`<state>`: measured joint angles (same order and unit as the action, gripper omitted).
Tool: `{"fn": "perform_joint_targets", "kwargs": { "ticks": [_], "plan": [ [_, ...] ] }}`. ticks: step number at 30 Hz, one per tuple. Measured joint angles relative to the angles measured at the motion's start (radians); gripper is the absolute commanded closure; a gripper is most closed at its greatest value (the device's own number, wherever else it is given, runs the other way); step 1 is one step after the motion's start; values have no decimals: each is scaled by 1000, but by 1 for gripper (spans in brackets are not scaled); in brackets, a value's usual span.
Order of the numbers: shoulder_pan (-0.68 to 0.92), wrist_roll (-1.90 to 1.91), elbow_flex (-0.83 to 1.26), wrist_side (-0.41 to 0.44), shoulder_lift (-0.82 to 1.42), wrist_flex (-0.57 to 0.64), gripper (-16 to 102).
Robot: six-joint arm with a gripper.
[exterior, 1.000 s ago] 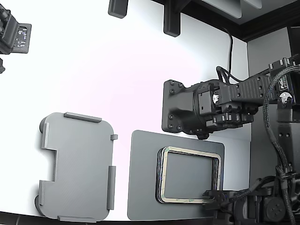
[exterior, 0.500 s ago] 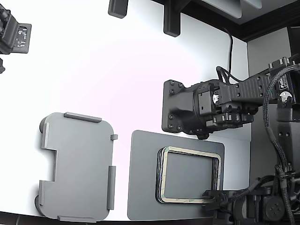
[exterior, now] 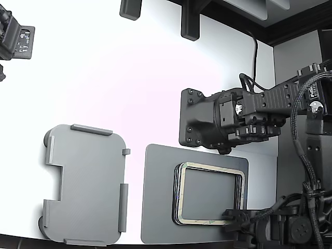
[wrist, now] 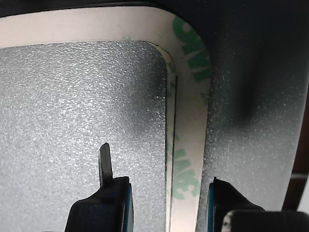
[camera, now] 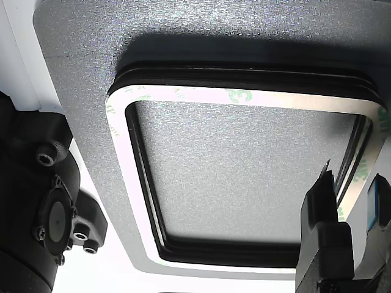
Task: Grab top frame and put it into gray box.
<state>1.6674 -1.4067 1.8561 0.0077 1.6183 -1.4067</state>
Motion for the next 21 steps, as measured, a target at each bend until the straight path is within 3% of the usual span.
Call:
{"fn": "perform_joint_targets", "kwargs": {
  "ticks": [21],
  "plan": [
    [0, 3, 8, -3, 0, 12, 38]
  ]
}}
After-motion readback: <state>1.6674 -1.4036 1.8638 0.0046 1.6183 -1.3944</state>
